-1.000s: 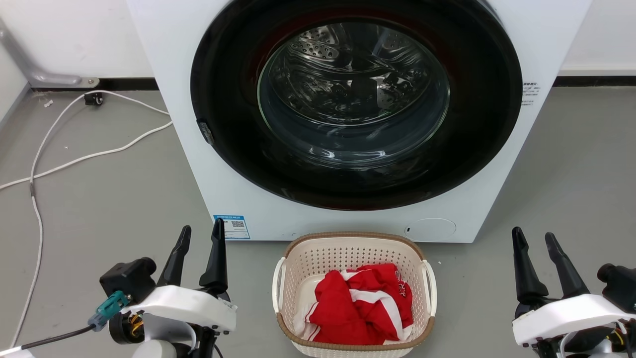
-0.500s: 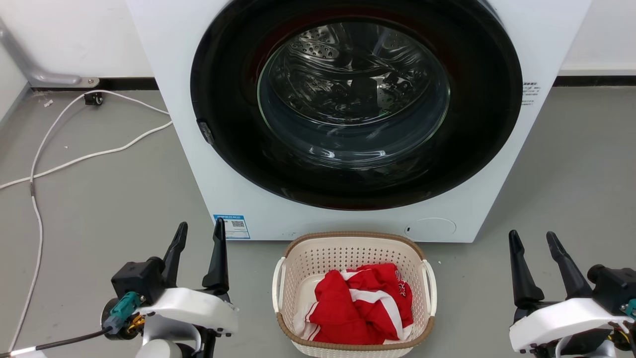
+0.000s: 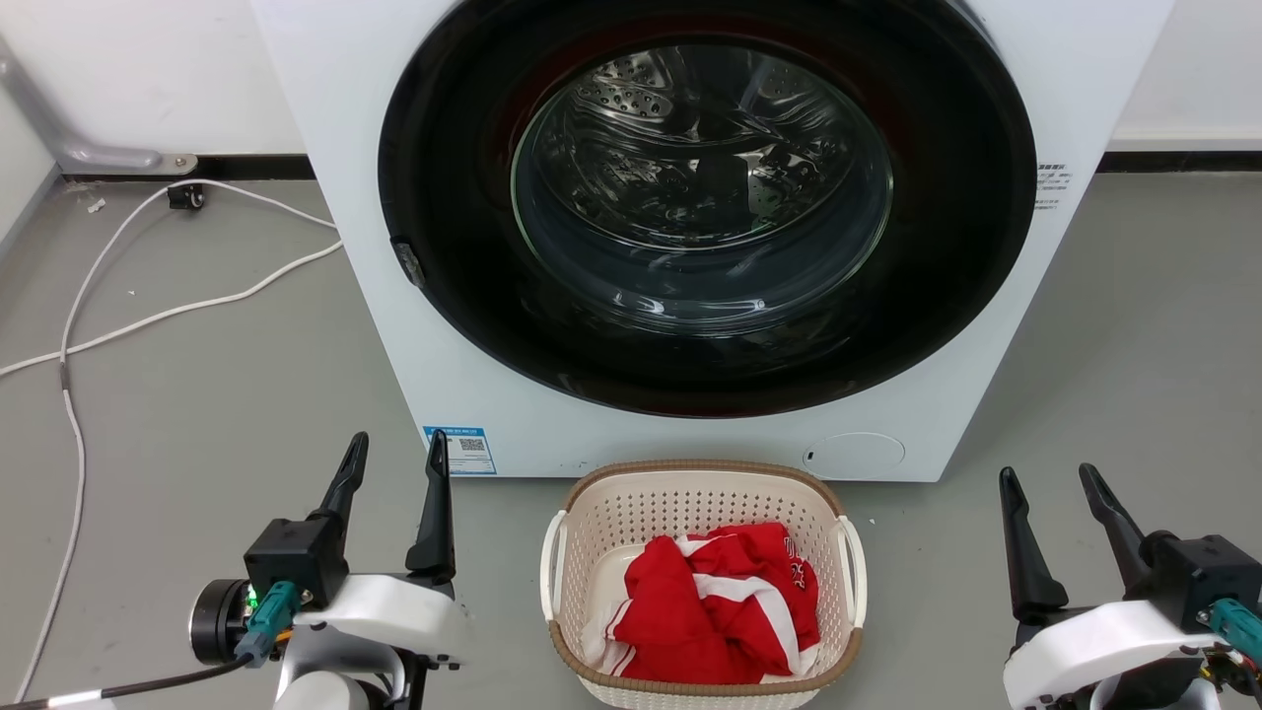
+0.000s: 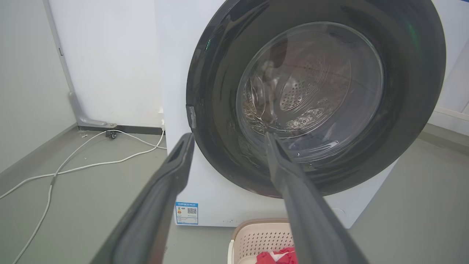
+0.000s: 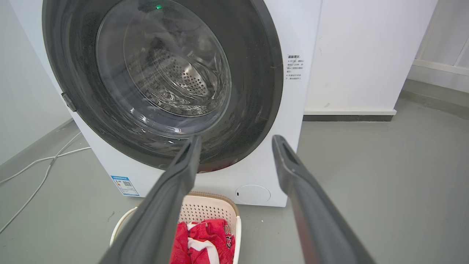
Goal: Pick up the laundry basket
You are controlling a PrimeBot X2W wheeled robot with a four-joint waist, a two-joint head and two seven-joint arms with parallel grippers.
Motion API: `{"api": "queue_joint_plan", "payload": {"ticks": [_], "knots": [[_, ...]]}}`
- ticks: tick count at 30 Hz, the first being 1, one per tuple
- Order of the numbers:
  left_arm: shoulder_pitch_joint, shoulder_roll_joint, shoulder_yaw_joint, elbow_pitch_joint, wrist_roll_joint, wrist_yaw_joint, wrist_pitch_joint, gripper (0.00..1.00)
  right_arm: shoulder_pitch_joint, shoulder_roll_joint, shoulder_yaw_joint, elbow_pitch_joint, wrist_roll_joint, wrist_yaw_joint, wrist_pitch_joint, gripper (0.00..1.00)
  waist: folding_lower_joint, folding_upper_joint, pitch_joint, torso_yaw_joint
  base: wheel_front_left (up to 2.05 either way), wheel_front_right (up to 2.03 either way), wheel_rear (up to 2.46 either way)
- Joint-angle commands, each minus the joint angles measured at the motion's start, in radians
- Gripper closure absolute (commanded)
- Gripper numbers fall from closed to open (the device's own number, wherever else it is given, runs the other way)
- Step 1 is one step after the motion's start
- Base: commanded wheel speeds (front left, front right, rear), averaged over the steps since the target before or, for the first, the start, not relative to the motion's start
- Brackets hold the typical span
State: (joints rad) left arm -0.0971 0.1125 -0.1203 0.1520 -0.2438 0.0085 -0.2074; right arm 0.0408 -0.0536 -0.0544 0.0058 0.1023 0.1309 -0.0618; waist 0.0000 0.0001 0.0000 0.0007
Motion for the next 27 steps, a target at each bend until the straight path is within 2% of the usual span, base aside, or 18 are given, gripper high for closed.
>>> {"api": "queue_joint_plan", "payload": {"ticks": [1, 27], "knots": [[-0.012, 0.003, -0.001, -0.003, 0.015, 0.002, -0.01, 0.0, 0.004, 0.003, 0.0, -0.009, -0.02, 0.0, -0.003, 0.0, 0.0, -0.0001, 0.0, 0.0, 0.0, 0.0, 0.0], [-0.017, 0.0, -0.023, 0.034, 0.178, 0.012, -0.056, 0.0, 0.019, 0.005, -0.005, -0.011, -0.189, 0.0, -0.038, 0.0, 0.0, -0.0001, -0.001, -0.002, 0.0, 0.0, 0.0]]}}
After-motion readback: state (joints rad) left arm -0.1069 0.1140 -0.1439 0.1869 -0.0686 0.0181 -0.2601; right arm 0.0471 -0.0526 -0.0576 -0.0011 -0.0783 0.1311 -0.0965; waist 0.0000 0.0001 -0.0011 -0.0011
